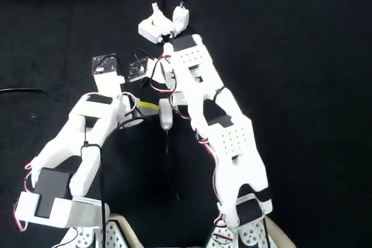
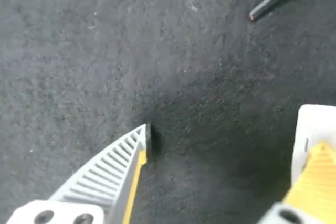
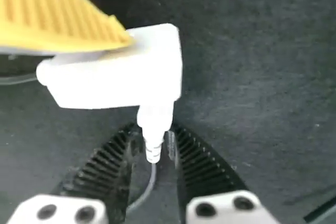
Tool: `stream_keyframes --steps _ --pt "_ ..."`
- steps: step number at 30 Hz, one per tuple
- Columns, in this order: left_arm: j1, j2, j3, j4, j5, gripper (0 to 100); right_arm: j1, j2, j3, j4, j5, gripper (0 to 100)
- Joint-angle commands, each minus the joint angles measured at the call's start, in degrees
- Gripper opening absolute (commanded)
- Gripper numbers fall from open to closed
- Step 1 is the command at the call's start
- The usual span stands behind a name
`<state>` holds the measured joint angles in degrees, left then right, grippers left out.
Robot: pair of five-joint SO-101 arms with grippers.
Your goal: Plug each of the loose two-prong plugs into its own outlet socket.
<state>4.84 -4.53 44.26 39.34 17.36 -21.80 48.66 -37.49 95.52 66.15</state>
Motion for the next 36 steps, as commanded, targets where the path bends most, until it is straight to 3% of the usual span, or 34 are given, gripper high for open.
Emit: stream_keyframes --steps 1,13,21,26,36 --pt "1.9 -2.2 -0.3 -1.5 -3.1 45 0.9 -3.8 -2.0 0.4 -0.7 1.2" --pt "-1.9 -2.3 -0.2 -1.5 -2.6 45 5.4 -4.2 -2.0 4.3 -0.6 1.2" --pt "-1.4 -2.3 -0.3 -2.1 1.1 45 4.7 -6.2 -2.9 5.2 -0.3 1.2" --pt "0.5 -2.3 -0.3 -2.5 1.2 45 2.1 -6.2 -2.9 5.0 -5.5 1.2" --pt "-0.6 -2.3 0.0 -6.5 5.1 45 0.9 -6.6 -3.1 5.2 -6.4 1.2"
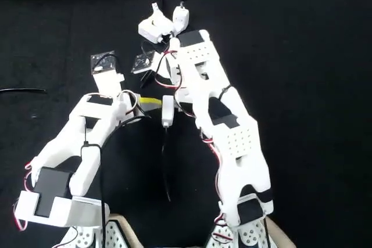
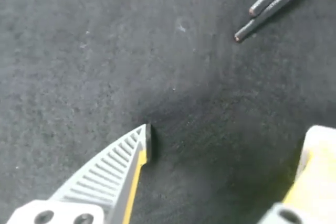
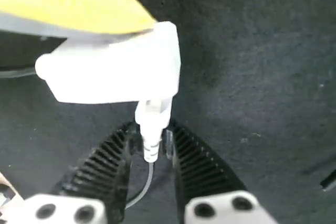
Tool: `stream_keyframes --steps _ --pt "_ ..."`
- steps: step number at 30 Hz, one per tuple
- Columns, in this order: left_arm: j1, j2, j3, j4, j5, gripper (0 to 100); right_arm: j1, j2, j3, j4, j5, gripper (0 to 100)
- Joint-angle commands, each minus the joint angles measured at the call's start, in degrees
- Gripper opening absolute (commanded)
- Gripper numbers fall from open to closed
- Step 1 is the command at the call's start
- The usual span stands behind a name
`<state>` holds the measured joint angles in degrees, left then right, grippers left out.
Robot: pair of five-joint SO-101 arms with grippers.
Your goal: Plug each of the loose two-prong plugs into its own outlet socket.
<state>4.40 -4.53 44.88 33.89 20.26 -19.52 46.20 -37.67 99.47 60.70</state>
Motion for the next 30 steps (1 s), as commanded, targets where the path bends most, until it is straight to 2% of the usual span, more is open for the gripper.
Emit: stream_keyframes --steps 1,6,21,30 --pt "0.0 -2.3 -0.6 -1.1 2.0 45 -1.4 -4.6 -3.4 1.2 -1.8 1.2" --pt "0.9 -2.3 -0.5 -0.7 2.1 45 -2.4 -6.7 -5.9 1.1 -4.0 1.2" --pt "2.0 -6.2 0.7 1.0 2.1 45 -4.1 -7.7 -5.7 1.3 -4.0 1.2" --pt "3.4 -9.6 3.8 1.0 2.1 45 -5.6 -8.2 -2.5 -0.2 -1.0 1.2"
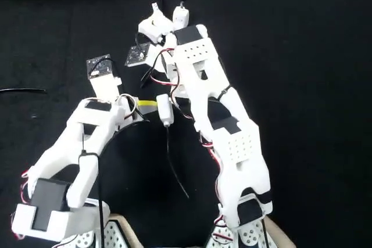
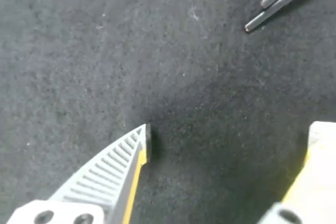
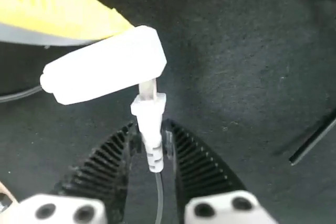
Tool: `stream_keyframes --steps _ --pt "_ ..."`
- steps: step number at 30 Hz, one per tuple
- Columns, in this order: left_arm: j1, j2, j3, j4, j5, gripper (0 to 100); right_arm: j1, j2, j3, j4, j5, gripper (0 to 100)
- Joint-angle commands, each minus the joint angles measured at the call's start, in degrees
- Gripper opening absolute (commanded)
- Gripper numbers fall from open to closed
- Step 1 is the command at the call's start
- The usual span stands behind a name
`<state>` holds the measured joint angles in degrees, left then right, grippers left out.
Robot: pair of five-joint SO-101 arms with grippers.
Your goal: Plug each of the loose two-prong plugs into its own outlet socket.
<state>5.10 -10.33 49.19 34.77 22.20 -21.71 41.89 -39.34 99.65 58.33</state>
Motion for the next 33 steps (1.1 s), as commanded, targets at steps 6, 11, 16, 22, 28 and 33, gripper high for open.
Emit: stream_keyframes --steps 6,11,16,22,28,33 --pt "3.8 -3.9 -0.3 1.0 0.2 45 -4.2 -6.0 -2.7 0.4 -2.2 1.2" --pt "6.6 -3.9 -2.4 6.9 0.1 45 -4.8 -6.9 -2.2 1.1 -4.0 1.2" --pt "7.0 -3.9 -2.7 7.8 0.6 45 -4.8 -7.0 -1.8 1.1 -4.1 1.3" --pt "7.2 -3.9 -1.7 5.8 0.5 45 -4.8 -7.0 -1.5 1.1 -5.4 1.3" --pt "3.9 -3.9 -1.8 5.8 0.3 45 -1.8 -6.5 -1.5 1.1 -3.7 1.3" --pt "0.7 -3.9 -1.0 6.2 0.2 45 2.8 -6.7 -1.4 1.2 -2.6 1.3"
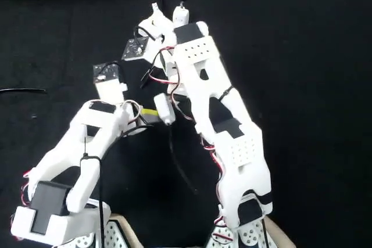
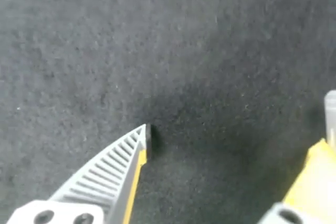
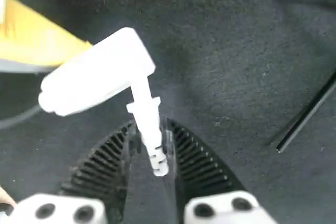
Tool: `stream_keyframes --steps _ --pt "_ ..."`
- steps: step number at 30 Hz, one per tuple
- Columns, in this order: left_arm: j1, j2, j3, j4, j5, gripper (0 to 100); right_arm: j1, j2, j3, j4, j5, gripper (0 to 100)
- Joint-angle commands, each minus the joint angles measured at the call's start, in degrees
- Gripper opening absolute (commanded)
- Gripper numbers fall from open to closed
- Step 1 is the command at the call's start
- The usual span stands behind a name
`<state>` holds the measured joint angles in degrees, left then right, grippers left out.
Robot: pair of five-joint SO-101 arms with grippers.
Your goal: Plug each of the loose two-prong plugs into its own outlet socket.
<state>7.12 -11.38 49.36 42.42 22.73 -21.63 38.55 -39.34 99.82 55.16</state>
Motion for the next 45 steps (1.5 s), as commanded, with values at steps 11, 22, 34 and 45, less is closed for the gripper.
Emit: stream_keyframes --steps 11,22,34,45 --pt "-1.8 -2.8 -1.2 -1.8 -0.4 45 5.0 -14.6 20.5 1.1 8.0 1.3" --pt "-1.3 -2.8 -1.3 -1.9 -0.4 45 1.8 -23.9 33.0 -8.7 3.5 1.3" --pt "-1.2 -2.8 -1.4 -1.9 -0.4 45 -1.5 -26.2 32.7 -10.4 -0.3 1.3" --pt "-1.1 -3.0 -1.5 -1.4 -0.3 45 -5.9 -26.3 33.0 -14.0 -4.2 1.3"
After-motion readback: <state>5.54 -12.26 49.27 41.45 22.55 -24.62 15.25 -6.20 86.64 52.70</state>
